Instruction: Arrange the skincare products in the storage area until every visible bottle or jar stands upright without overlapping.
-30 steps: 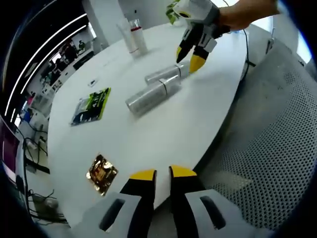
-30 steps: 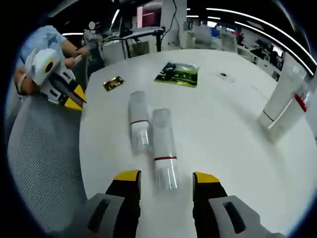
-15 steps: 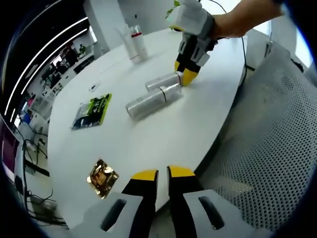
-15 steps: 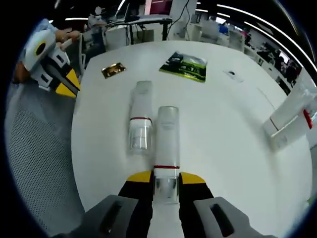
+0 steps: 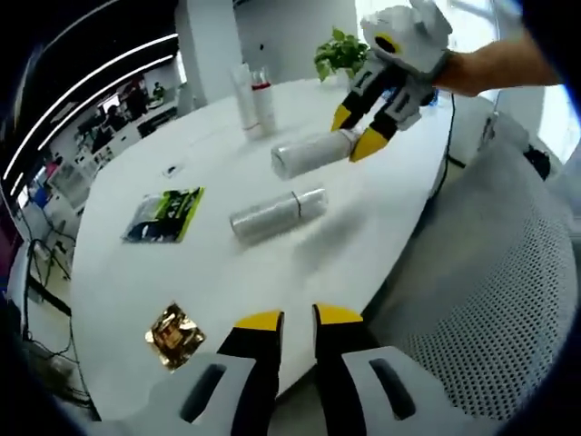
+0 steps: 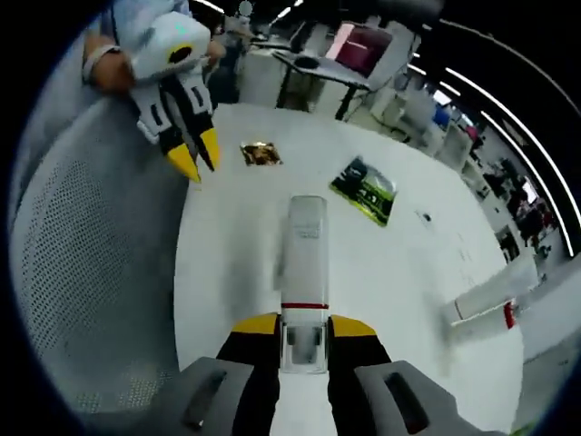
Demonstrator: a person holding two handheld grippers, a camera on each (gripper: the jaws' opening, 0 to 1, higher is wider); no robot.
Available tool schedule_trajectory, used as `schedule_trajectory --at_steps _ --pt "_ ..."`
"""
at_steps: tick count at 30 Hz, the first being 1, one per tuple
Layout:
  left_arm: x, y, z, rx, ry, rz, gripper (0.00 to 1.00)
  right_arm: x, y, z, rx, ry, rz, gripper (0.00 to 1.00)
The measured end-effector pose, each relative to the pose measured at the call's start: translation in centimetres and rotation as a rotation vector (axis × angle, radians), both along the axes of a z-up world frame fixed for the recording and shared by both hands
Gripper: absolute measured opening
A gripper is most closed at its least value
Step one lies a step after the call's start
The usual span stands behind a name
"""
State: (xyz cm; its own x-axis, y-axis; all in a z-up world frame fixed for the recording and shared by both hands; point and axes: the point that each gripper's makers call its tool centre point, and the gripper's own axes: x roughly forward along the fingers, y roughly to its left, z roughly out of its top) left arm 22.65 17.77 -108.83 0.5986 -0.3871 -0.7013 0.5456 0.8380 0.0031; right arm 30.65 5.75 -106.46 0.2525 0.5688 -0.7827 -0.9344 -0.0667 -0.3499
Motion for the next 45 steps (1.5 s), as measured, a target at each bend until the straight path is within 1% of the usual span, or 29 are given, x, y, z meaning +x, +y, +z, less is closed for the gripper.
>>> schedule_trajectory --at_steps 1,4,6,7,8,9,10,11,13,14,15,16,17,19,20,21,22,23,25,26,27,28,33,36,39,41,43,44,45 --pt "0.0 -0.4 0.5 -0.04 -0.002 -0.013 0.09 -0.4 0.2 0.2 -0.006 -0.006 0.021 0.11" --pt "0.3 -1.5 1.8 -0.145 0.013 -0.048 0.03 -1.9 0.7 0.9 -0.036 -0.045 0.142 0.11" --pt "0.0 -2.8 2.5 -0.268 0.08 -0.057 0.06 -2.5 0.8 1.3 -0.058 -0.066 0.198 0.11" --pt "-0.2 -3.7 2.8 -0.348 0.122 -0.072 0.07 -2.6 0.8 1.6 -0.085 -0.101 0.242 0.11" --pt "-0.2 -4.1 3.0 -0.401 0.14 -0.058 0.11 -2.7 0.6 1.7 -0.102 -0.109 0.264 0.11" --pt "-0.4 -4.9 3.4 -0.481 0.168 -0.064 0.16 -2.8 0.6 2.0 -0.113 -0.129 0.293 0.11" --pt "-0.4 -5.2 3.6 -0.516 0.179 -0.064 0.19 -2.8 0.7 2.2 -0.117 -0.149 0.313 0.11" --pt "-0.7 -5.7 4.0 -0.544 0.183 -0.091 0.2 -3.1 0.6 2.5 -0.131 -0.161 0.342 0.11" --pt "-0.7 -5.9 4.2 -0.558 0.186 -0.103 0.21 -3.7 0.7 2.9 -0.149 -0.204 0.412 0.11" --pt "-0.5 -6.0 4.4 -0.58 0.179 -0.102 0.23 -3.8 0.7 3.1 -0.152 -0.217 0.429 0.11" --pt "-0.3 -6.2 4.8 -0.621 0.175 -0.094 0.25 -4.6 0.7 3.2 -0.175 -0.234 0.495 0.11" --pt "-0.2 -6.3 5.0 -0.642 0.182 -0.088 0.28 -4.8 0.7 3.2 -0.182 -0.235 0.508 0.11" --pt "-0.2 -6.4 5.2 -0.669 0.192 -0.091 0.3 -5.4 0.6 3.2 -0.2 -0.244 0.547 0.11" --pt "-0.5 -7.2 6.1 -0.745 0.211 -0.113 0.35 -6.2 0.6 3.1 -0.214 -0.249 0.611 0.11" --pt "-0.5 -7.3 6.3 -0.758 0.218 -0.119 0.35 -6.4 0.6 3.1 -0.216 -0.252 0.623 0.11" --pt "-0.9 -7.9 6.7 -0.8 0.238 -0.138 0.35 -6.7 0.9 3.2 -0.215 -0.276 0.656 0.11" --pt "-1.4 -8.3 6.9 -0.816 0.256 -0.161 0.34 -7.1 1.0 3.3 -0.214 -0.271 0.672 0.11" --pt "-1.4 -8.4 6.7 -0.803 0.255 -0.166 0.33 -7.5 1.3 3.3 -0.207 -0.263 0.687 0.11" --pt "-2.1 -8.5 6.1 -0.749 0.243 -0.223 0.3 -8.0 2.0 3.8 -0.187 -0.28 0.713 0.11" --pt "-2.3 -8.6 6.0 -0.751 0.253 -0.23 0.28 -8.4 2.3 4.0 -0.181 -0.275 0.731 0.11" --pt "-2.7 -8.6 5.9 -0.76 0.283 -0.243 0.22 -8.6 2.5 4.1 -0.178 -0.281 0.743 0.11" --pt "-3.0 -8.7 6.0 -0.776 0.305 -0.254 0.18 -8.8 3.0 4.4 -0.179 -0.301 0.762 0.11" --pt "-3.2 -8.5 6.0 -0.795 0.327 -0.238 0.18 -8.7 3.5 4.3 -0.203 -0.327 0.796 0.11" --pt "-3.1 -8.4 6.2 -0.819 0.351 -0.213 0.18 -8.4 3.6 4.0 -0.212 -0.324 0.78 0.11" --pt "-3.1 -8.2 6.1 -0.815 0.355 -0.207 0.17 -8.3 3.8 3.9 -0.216 -0.331 0.774 0.12" --pt "-2.8 -7.8 6.2 -0.814 0.34 -0.198 0.17 -8.0 4.0 3.9 -0.216 -0.339 0.745 0.12" --pt "-2.5 -7.6 6.3 -0.837 0.344 -0.178 0.17 -7.7 4.1 3.8 -0.181 -0.3 0.687 0.12" --pt "-2.3 -7.5 6.3 -0.841 0.34 -0.171 0.17 -7.6 4.2 3.9 -0.173 -0.298 0.676 0.14" --pt "-2.2 -7.5 6.4 -0.85 0.338 -0.166 0.17 -7.3 4.5 4.1 -0.148 -0.287 0.633 0.16"
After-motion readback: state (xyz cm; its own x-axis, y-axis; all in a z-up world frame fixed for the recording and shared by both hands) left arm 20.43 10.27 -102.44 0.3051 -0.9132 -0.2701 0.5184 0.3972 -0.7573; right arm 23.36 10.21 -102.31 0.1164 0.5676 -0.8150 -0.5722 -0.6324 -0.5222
